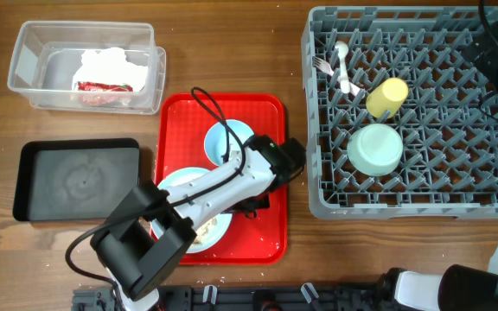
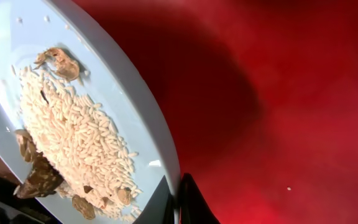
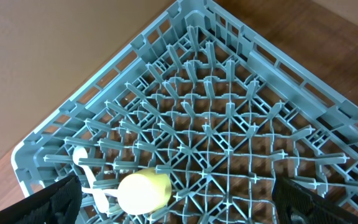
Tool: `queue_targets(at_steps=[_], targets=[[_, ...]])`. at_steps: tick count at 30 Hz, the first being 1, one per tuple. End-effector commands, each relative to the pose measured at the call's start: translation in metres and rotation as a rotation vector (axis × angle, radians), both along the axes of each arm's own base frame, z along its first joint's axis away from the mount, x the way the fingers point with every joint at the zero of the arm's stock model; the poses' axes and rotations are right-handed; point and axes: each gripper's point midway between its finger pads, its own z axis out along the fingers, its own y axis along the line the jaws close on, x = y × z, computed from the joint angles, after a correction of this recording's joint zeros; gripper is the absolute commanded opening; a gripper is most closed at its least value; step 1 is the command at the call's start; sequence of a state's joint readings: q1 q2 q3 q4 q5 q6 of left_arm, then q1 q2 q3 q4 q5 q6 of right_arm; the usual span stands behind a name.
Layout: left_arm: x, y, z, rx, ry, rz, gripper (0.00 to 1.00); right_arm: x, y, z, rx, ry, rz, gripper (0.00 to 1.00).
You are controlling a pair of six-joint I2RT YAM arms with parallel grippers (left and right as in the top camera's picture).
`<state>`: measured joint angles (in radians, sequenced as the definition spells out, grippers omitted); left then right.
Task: Sort waste into correct bins and load items into the dishwasher rack
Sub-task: 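Lift the bowl and carry it left over the black tray, then tip the bowl to dump the rice scraps onto the black tray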
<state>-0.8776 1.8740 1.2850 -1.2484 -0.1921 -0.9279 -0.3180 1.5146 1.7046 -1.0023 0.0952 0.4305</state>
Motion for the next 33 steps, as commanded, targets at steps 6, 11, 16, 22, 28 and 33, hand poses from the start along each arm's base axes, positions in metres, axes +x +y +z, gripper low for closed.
queue_targets(at_steps=[6,11,16,22,28,33], targets=[[0.025,0.014,0.025,0.087,-0.087,-0.023,0.04,0.001,-0.003,-0.002,-0.002,0.004,-0.022,1.0],[0.059,0.027,0.047,0.043,-0.096,-0.025,0.04,0.001,-0.003,-0.002,-0.002,0.004,-0.022,1.0],[0.115,0.075,0.076,-0.022,-0.165,0.077,0.04,0.001,-0.003,-0.002,-0.001,0.004,-0.022,1.0],[0.151,0.137,0.079,-0.05,-0.204,0.174,0.04,0.001,-0.003,-0.002,-0.002,0.004,-0.022,1.0],[0.176,0.184,0.079,-0.094,-0.268,0.265,0.04,0.001,-0.003,-0.002,-0.002,0.004,-0.022,1.0],[0.195,0.202,0.079,-0.202,-0.334,0.353,0.04,0.001,-0.003,-0.002,-0.002,0.004,-0.022,1.0]])
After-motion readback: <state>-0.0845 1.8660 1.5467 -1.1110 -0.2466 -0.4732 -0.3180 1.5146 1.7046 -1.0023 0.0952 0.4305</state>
